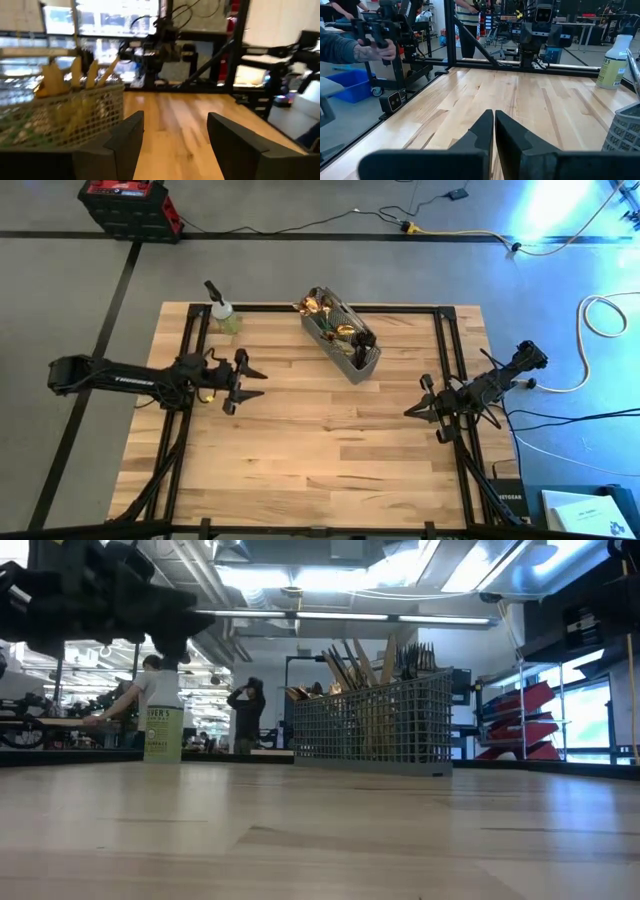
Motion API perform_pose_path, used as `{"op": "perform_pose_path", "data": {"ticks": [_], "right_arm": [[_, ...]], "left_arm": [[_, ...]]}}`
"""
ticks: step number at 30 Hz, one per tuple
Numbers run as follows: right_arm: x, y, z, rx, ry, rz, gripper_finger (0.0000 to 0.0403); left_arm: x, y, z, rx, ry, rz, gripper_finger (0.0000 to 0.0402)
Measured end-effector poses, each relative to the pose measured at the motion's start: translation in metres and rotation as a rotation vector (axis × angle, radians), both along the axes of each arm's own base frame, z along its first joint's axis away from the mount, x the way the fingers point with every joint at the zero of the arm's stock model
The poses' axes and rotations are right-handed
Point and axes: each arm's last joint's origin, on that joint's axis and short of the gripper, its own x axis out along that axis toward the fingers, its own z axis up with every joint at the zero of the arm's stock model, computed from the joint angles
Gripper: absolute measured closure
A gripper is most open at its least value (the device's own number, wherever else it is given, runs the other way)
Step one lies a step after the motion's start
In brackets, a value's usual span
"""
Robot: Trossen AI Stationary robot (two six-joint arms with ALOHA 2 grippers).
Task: Sort silverware
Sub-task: Return to Home Position
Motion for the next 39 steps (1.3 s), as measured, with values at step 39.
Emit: {"op": "perform_pose_path", "data": {"ticks": [39], "right_arm": [[0.0, 0.0, 0.0, -0.001, 0.0, 0.0, 0.0402]], "left_arm": [[-0.045, -0.018, -0.015, 0.063, 0.164, 0.119, 0.0265]]}}
